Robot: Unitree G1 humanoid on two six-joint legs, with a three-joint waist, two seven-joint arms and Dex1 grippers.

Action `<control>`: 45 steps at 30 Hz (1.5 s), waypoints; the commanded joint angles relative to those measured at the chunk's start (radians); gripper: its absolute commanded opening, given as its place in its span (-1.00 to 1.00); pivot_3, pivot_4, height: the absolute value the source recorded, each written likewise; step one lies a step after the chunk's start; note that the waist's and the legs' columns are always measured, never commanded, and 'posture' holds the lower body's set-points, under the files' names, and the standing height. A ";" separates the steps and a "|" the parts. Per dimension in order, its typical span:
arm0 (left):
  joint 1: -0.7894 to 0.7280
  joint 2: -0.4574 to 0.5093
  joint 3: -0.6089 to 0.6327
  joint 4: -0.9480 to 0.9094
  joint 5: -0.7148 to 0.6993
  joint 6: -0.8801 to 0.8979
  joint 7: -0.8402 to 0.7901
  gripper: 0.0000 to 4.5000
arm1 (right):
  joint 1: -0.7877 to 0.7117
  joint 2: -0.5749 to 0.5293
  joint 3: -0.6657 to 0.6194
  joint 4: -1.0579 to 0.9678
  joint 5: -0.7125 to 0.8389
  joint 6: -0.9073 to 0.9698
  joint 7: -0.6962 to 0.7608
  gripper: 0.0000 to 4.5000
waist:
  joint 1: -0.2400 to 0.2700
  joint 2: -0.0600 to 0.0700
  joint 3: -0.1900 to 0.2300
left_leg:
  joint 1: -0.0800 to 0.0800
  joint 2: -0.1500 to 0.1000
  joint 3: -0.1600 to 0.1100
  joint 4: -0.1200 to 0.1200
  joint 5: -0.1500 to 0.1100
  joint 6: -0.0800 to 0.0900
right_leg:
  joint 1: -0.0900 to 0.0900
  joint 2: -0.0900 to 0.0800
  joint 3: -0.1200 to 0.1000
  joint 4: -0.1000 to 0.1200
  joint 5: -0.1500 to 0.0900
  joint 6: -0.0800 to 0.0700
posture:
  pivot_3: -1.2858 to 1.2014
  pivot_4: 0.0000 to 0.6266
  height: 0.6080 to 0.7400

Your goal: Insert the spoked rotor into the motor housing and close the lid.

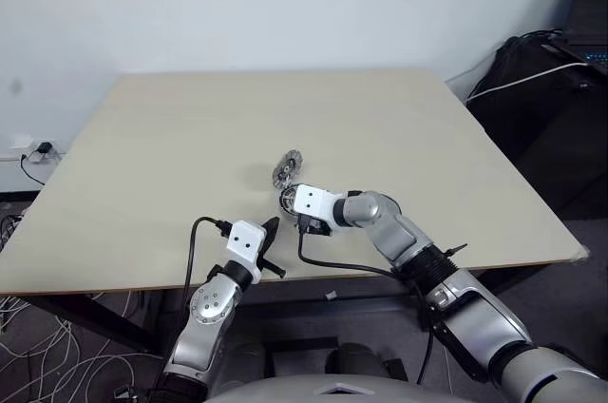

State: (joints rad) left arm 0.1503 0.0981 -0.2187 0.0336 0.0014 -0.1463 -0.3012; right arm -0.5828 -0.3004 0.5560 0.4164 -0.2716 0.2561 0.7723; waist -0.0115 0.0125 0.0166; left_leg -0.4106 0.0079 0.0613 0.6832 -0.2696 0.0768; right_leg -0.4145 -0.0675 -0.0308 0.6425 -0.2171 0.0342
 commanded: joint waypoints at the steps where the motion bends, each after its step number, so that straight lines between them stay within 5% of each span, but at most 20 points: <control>1: -0.001 -0.008 -0.002 -0.030 0.001 -0.012 0.011 -1.00 | -0.043 0.007 0.007 0.031 -0.024 -0.042 0.013 0.38 | 0.000 0.000 0.000 | 0.000 0.000 0.000 0.000 0.000 0.000 | 0.000 0.000 0.000 0.000 0.000 0.000 | 0.03 -1.00 1.00; 17: 0.009 -0.019 0.000 -0.033 -0.006 -0.004 0.022 -1.00 | -0.068 0.042 0.020 0.103 -0.068 -0.089 0.057 0.38 | 0.000 0.000 0.000 | 0.000 0.000 0.000 0.000 -0.001 -0.002 | 0.000 -0.001 0.000 0.001 0.000 0.000 | 0.03 -1.00 1.00; 27: 0.009 -0.022 0.006 -0.033 -0.009 -0.004 0.023 -1.00 | -0.076 0.051 0.008 0.122 -0.073 -0.095 0.063 -0.94 | -0.002 0.001 -0.001 | 0.000 0.000 -0.001 0.000 -0.002 -0.003 | 0.000 -0.003 0.001 0.001 0.000 -0.001 | 0.03 -1.00 1.00; 37: 0.005 -0.023 0.005 -0.030 -0.016 0.006 0.014 -1.00 | -0.017 0.037 -0.035 0.029 -0.050 -0.040 0.049 -0.95 | 0.000 0.002 -0.002 | -0.001 0.000 -0.001 -0.001 -0.002 -0.003 | -0.001 -0.004 0.002 0.000 0.000 -0.002 | 0.03 -1.00 1.00; 45: 0.001 -0.027 0.005 -0.021 -0.032 0.019 0.007 -1.00 | 0.163 0.000 -0.145 -0.357 -0.038 0.219 -0.032 -0.95 | 0.004 0.002 -0.002 | -0.007 -0.003 -0.002 -0.002 -0.002 -0.003 | -0.007 -0.008 0.001 0.000 0.000 -0.003 | 0.03 -1.00 1.00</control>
State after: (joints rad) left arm 0.1662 0.0796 -0.2143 0.0336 -0.0144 -0.1274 -0.2883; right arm -0.4275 -0.2924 0.4672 0.2133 -0.3132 0.4060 0.7637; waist -0.0074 0.0149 0.0150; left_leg -0.4181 0.0052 0.0595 0.6815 -0.2712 0.0740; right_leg -0.4222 -0.0757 -0.0296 0.6428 -0.2174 0.0314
